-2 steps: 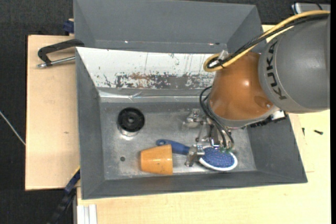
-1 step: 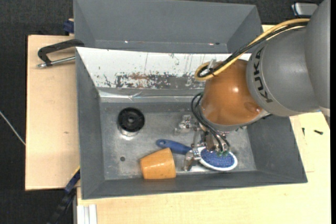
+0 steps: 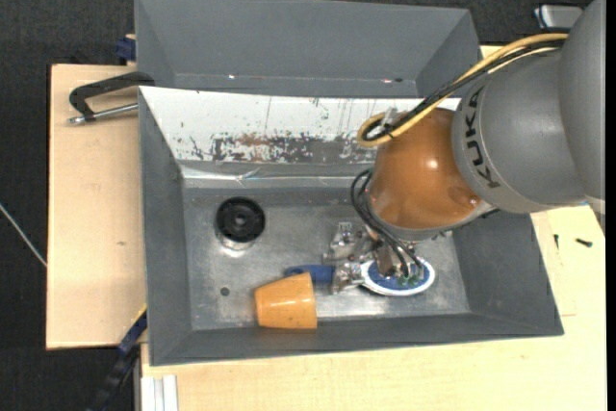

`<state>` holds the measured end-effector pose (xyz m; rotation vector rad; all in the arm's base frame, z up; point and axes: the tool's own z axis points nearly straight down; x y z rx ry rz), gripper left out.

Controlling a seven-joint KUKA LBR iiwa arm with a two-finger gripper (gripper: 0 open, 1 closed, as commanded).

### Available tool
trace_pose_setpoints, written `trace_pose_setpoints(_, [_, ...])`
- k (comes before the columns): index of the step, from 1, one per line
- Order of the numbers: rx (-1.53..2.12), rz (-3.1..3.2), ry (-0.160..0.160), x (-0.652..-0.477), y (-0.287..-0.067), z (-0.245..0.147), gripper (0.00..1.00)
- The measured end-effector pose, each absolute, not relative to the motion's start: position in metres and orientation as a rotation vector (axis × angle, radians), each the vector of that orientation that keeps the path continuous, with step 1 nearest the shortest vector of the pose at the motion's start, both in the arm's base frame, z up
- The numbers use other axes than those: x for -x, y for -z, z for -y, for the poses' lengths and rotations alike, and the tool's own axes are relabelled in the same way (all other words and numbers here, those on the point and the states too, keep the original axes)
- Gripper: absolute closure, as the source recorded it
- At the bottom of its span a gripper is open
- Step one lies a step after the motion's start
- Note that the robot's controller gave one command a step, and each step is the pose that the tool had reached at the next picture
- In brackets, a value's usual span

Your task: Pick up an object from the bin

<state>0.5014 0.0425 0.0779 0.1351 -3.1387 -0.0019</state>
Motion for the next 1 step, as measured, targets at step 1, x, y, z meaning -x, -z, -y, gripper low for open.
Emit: trace_pose_setpoints(1, [-0.151, 3.153, 0.0, -0.5426, -0.2519, -0.0207, 1.0])
